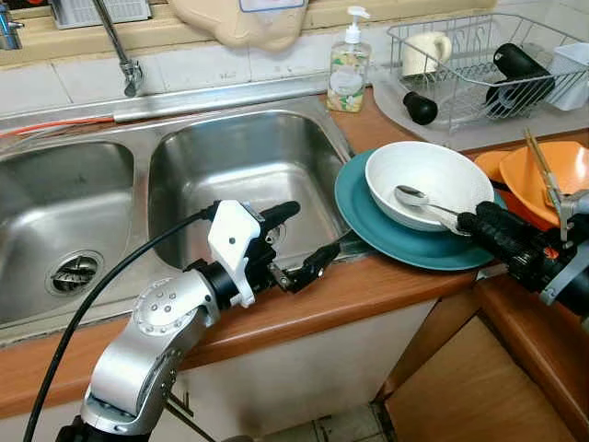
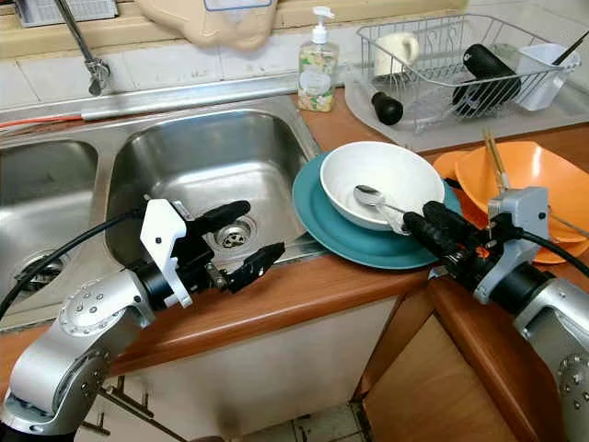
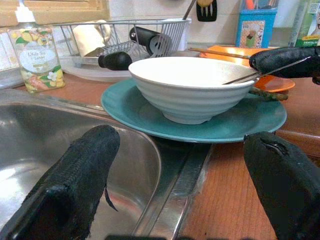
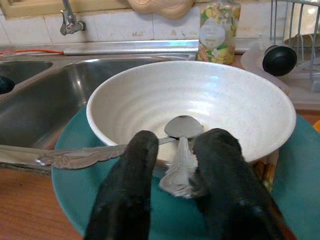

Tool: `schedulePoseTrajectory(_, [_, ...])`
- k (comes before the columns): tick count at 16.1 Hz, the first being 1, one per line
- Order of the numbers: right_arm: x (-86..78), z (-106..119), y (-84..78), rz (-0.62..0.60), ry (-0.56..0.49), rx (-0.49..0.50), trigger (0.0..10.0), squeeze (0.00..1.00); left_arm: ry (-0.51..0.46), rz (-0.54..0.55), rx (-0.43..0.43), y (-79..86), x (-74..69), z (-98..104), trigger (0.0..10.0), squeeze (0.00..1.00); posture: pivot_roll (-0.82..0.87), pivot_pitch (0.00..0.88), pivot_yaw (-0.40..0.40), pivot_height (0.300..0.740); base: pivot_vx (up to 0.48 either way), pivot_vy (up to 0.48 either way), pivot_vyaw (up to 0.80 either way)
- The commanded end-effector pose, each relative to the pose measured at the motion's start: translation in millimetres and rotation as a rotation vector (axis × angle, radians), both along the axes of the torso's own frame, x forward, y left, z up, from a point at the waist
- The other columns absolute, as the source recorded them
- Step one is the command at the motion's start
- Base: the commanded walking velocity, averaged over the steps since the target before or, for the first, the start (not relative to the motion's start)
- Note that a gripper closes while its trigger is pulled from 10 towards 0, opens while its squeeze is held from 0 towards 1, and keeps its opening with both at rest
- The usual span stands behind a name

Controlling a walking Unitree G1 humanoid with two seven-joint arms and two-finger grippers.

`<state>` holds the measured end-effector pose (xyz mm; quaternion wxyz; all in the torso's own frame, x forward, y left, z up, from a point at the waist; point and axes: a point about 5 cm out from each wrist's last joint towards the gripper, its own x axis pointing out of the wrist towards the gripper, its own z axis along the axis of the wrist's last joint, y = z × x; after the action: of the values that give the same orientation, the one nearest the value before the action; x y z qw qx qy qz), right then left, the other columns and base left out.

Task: Kitchen organization

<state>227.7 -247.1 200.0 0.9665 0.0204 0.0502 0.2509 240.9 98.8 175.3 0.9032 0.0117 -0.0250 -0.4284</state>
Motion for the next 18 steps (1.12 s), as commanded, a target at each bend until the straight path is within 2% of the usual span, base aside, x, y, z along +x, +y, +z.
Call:
schedulePoseTrajectory(1, [1.5,1,-1.8,-0.010,0.004,0.004,0.0,0.00,-0.001,-0.008,0.001,-1.4,-2.4,2,10.0,0.00,-0.04,0.000,0.041,0.740,0.000,0.000,0.00])
schedulePoseTrajectory(8, [2.3,1,-3.0,-0.025,0.002,-0.013,0.0,0.00,0.002,-0.019,0.006,-2.6,-2.8,1,10.0,0.00,-0.04,0.000,0.047,0.740,0.000,0.000,0.00])
schedulePoseTrajectory(10, [6.4,17,-7.6,-0.059,-0.071,0.040,0.0,0.00,0.005,-0.029,0.005,-2.7,-3.2,2,10.0,0.00,-0.04,0.000,0.048,0.740,0.000,0.000,0.00])
schedulePoseTrajectory(14, [10.3,37,-4.7,-0.049,-0.152,0.046,0.0,0.00,0.003,-0.063,-0.005,-5.6,-4.3,7,10.0,0.00,-0.04,0.000,0.050,0.740,0.000,0.000,0.00])
schedulePoseTrajectory(16, [13.2,47,9.5,-0.002,-0.187,0.048,0.0,0.00,-0.059,-0.062,-0.011,-7.7,0.0,18,10.0,0.00,-0.03,0.000,0.051,0.740,0.000,0.000,0.00])
schedulePoseTrajectory(18, [17.4,51,27.2,0.046,-0.194,0.021,0.0,0.00,-0.173,-0.033,0.017,-9.0,7.5,34,10.0,0.00,-0.03,0.000,0.052,0.740,0.000,0.000,0.00])
